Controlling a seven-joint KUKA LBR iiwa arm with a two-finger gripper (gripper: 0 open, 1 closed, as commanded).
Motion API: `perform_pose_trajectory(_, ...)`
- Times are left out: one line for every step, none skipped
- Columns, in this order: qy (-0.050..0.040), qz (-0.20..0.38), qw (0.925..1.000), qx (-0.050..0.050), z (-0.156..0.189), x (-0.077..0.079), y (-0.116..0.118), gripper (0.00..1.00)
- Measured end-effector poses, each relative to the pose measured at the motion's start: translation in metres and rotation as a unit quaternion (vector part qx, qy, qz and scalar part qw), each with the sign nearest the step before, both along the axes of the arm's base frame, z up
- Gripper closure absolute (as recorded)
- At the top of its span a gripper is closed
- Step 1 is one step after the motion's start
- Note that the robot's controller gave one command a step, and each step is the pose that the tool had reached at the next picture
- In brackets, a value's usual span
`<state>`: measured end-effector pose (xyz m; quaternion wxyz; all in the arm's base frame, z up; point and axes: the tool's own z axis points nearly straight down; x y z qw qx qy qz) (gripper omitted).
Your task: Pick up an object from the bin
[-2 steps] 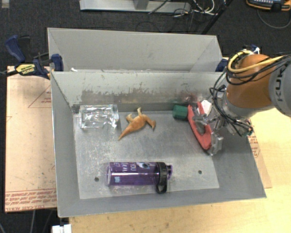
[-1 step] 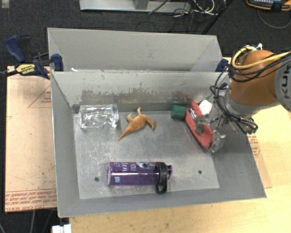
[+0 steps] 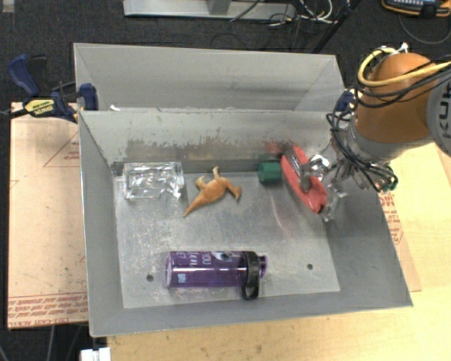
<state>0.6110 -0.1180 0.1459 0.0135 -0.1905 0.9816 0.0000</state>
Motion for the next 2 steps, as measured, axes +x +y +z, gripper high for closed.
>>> perform_pose_trajectory(0.0, 0.0, 1.0, 0.0, 0.0, 0.0, 0.0, 1.0)
perform_pose_trajectory(-0.003, -0.026, 0.9997, 0.001, 0.161, 0.024, 0.007, 1.0)
